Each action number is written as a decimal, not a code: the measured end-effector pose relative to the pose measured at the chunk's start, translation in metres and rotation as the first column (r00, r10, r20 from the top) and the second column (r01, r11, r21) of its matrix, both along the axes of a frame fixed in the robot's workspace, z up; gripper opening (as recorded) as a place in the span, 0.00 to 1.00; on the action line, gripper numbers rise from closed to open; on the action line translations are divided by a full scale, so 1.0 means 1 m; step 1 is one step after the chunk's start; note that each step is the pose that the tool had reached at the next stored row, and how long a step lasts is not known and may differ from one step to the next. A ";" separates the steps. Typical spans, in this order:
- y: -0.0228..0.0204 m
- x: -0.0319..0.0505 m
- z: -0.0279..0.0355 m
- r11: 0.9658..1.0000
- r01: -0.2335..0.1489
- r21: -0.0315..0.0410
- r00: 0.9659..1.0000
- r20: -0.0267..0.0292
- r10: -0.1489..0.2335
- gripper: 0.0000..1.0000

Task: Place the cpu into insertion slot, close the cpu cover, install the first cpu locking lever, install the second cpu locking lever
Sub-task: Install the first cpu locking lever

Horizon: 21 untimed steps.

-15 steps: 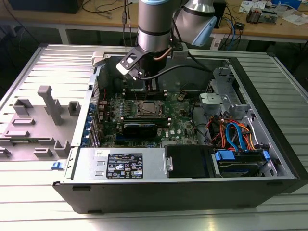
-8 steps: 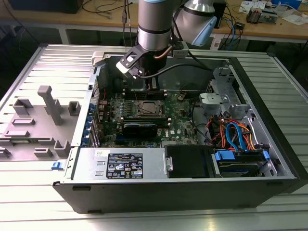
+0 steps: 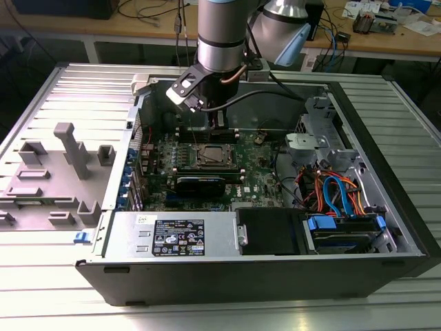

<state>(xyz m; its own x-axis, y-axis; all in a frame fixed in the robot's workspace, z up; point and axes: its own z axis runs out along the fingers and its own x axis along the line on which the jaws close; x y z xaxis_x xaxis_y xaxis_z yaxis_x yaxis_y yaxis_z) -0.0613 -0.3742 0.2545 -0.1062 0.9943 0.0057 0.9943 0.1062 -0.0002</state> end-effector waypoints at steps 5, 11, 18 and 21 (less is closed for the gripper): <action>0.0000 0.0000 0.0022 1.000 0.000 0.000 1.000 0.000 0.000 0.11; 0.0000 0.0000 0.0037 1.000 0.000 0.000 1.000 0.000 0.000 0.11; 0.0000 0.0000 0.0046 1.000 0.000 0.000 1.000 0.000 0.000 0.11; -0.0001 0.0000 0.0053 1.000 0.000 0.000 1.000 0.000 0.000 0.11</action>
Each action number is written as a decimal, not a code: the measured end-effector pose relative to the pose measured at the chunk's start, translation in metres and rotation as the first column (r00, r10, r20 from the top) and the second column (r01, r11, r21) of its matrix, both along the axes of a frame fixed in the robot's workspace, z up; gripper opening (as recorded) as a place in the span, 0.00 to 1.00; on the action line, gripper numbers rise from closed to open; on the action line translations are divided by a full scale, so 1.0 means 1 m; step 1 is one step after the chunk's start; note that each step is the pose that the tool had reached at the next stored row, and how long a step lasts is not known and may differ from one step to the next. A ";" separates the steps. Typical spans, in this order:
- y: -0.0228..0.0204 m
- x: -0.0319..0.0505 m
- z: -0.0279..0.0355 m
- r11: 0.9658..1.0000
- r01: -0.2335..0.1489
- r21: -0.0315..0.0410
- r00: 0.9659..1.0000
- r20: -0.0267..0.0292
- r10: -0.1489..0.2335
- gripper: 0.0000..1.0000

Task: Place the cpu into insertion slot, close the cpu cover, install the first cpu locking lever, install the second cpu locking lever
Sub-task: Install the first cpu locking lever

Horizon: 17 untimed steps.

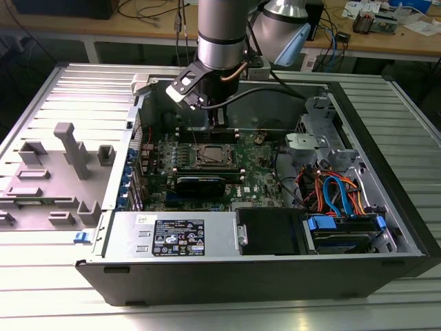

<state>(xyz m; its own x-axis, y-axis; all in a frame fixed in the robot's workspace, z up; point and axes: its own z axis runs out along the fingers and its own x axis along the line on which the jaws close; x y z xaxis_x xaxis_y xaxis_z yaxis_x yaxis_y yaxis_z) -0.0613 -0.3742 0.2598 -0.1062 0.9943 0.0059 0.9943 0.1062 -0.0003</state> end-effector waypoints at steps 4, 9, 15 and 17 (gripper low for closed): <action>0.0000 0.0000 0.0029 1.000 0.000 0.000 1.000 0.000 0.000 0.11; 0.0001 0.0000 0.0077 1.000 0.000 0.000 1.000 0.000 0.000 0.11; 0.0000 0.0000 0.0122 1.000 0.000 0.000 1.000 0.000 0.000 0.11; 0.0000 0.0000 0.0149 1.000 0.000 0.000 1.000 0.000 0.000 0.11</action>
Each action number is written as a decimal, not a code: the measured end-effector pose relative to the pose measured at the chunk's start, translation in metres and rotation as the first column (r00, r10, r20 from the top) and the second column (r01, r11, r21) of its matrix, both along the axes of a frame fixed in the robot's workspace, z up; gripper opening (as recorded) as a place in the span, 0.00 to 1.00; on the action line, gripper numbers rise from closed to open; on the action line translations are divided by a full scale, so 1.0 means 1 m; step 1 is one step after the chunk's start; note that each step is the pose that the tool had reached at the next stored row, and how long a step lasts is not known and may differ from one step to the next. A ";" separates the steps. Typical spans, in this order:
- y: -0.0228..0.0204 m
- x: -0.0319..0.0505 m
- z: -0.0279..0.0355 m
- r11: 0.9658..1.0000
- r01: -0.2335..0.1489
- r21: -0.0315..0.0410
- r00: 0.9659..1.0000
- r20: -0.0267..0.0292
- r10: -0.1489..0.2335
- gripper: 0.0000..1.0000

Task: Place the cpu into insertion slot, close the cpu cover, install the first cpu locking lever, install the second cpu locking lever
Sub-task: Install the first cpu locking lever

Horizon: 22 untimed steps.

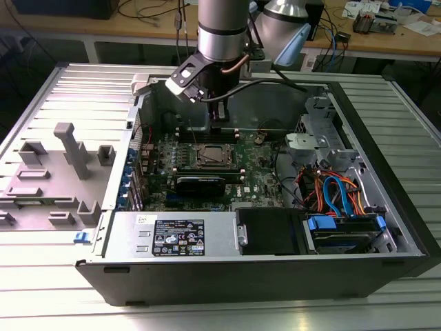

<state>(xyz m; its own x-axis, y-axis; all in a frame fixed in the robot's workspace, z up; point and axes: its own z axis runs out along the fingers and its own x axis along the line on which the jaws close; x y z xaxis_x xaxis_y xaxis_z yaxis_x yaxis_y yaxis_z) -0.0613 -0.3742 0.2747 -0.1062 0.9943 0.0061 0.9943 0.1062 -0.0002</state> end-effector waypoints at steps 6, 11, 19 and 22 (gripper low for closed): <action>0.0000 0.0000 0.0047 1.000 0.000 0.000 1.000 0.000 0.000 0.11; 0.0000 0.0000 0.0078 1.000 0.000 0.000 1.000 0.000 0.000 0.11; 0.0000 0.0000 0.0115 1.000 0.000 0.000 1.000 0.000 0.000 0.11; 0.0000 0.0000 0.0117 1.000 0.000 0.000 1.000 0.000 0.000 0.11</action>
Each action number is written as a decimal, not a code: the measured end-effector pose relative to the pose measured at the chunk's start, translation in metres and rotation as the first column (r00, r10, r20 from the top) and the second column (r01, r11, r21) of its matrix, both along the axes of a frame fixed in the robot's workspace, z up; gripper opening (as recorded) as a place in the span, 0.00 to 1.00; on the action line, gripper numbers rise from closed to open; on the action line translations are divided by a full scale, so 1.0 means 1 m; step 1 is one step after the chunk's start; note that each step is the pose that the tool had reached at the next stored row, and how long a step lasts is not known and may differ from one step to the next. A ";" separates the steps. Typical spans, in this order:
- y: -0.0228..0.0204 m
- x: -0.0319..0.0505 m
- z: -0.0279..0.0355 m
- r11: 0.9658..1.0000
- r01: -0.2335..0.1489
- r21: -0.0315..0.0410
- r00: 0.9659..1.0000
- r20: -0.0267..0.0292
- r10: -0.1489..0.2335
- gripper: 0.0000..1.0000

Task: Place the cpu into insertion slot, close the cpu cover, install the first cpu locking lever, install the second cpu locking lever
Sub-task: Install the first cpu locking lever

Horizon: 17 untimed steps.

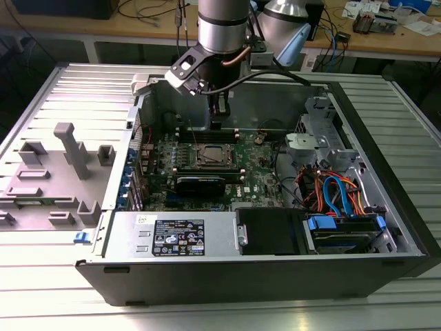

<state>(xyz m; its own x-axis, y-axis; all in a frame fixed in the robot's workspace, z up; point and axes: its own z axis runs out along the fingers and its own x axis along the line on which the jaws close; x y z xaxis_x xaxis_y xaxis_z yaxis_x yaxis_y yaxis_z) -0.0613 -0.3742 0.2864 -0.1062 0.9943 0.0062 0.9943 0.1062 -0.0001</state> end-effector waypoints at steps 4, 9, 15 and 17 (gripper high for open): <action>0.0000 0.0000 0.0000 1.000 -0.025 0.000 1.000 0.000 0.025 0.11; 0.0000 0.0000 0.0000 0.987 -0.158 0.000 0.987 0.000 0.158 0.11; 0.0000 0.0000 0.0000 0.961 -0.275 0.000 0.961 0.000 0.275 0.11; 0.0000 0.0000 0.0000 0.947 -0.321 0.000 0.947 0.000 0.321 0.11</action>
<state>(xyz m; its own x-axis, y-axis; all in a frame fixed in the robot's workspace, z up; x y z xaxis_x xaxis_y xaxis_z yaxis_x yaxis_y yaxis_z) -0.0613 -0.3742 0.2863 -0.4200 0.9075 0.0062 0.9075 0.4200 -0.0001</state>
